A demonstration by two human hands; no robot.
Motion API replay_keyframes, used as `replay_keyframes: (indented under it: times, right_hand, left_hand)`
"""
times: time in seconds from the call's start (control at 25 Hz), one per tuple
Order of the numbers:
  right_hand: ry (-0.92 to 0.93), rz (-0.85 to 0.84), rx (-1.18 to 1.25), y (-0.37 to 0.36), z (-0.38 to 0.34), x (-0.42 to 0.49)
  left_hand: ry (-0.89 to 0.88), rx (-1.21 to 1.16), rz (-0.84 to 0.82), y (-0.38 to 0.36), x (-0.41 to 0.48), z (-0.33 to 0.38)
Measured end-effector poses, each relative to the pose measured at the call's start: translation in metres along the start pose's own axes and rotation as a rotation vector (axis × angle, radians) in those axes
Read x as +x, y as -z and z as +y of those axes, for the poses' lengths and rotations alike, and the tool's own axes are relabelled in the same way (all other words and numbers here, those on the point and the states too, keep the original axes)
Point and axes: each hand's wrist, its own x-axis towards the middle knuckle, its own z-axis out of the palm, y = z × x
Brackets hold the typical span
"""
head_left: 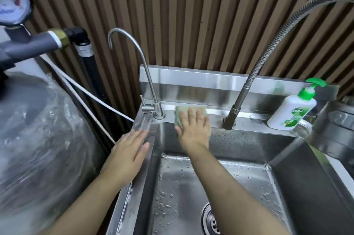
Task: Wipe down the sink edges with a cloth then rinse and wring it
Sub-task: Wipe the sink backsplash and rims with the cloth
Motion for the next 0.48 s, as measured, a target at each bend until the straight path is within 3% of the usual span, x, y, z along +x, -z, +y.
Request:
replay_keyframes:
  times: [0.12, 0.2, 0.28, 0.32, 0.4, 0.48]
  right_hand:
    - [0.233, 0.033, 0.178, 0.005, -0.002, 0.0]
    - [0.124, 0.064, 0.514, 0.012, 0.01, -0.004]
    - [-0.023, 0.11, 1.026, 0.021, 0.001, -0.023]
    - [0.007, 0.08, 1.194, 0.027, -0.013, -0.036]
    - [0.259, -0.088, 1.159, 0.032, -0.049, -0.063]
    - [0.512, -0.184, 0.774, 0.015, -0.077, -0.069]
  left_hand:
    - [-0.015, -0.038, 0.002, 0.006, -0.048, 0.003]
    - [-0.042, -0.048, -0.014, 0.015, -0.077, 0.002]
    - [-0.083, -0.053, -0.014, 0.022, -0.104, 0.001]
    - [-0.093, -0.059, -0.017, 0.023, -0.114, 0.001]
    - [-0.093, -0.083, -0.02, 0.022, -0.129, 0.001]
    - [-0.097, -0.12, -0.015, 0.018, -0.134, -0.001]
